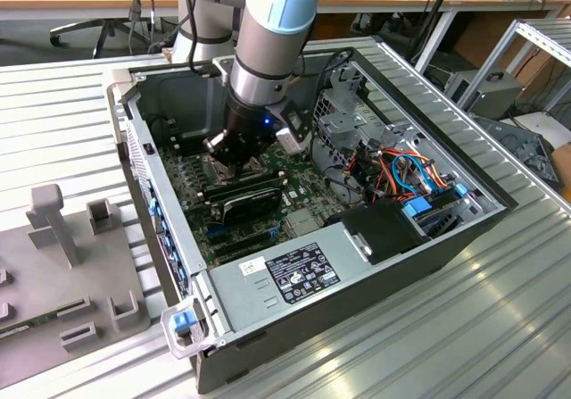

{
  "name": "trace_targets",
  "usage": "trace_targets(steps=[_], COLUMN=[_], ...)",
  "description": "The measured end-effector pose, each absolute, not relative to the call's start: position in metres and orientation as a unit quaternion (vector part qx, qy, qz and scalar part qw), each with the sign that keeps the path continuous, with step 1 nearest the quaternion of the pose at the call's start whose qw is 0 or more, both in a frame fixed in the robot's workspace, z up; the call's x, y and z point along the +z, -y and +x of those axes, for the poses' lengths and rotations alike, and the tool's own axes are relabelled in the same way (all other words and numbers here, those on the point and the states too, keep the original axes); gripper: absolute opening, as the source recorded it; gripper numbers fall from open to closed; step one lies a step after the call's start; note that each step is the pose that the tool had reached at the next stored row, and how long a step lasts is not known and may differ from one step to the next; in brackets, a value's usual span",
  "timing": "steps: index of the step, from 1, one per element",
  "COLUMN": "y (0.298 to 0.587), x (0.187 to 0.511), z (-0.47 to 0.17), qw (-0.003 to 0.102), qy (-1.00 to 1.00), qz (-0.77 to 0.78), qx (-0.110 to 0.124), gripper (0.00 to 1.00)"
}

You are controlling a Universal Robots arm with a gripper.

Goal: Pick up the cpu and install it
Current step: 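Install the second cpu locking lever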

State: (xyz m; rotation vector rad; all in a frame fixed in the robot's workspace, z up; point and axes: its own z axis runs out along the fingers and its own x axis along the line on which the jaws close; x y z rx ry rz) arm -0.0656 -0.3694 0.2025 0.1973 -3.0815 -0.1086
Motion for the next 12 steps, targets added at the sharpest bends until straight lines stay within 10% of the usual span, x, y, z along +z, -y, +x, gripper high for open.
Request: trace_targets(steps=[12], y=[0.369], x=[0.217], z=[-0.064], qw=[0.026], qy=[0.997], qz=[0.064], qx=[-0.039], gripper=[0.11])
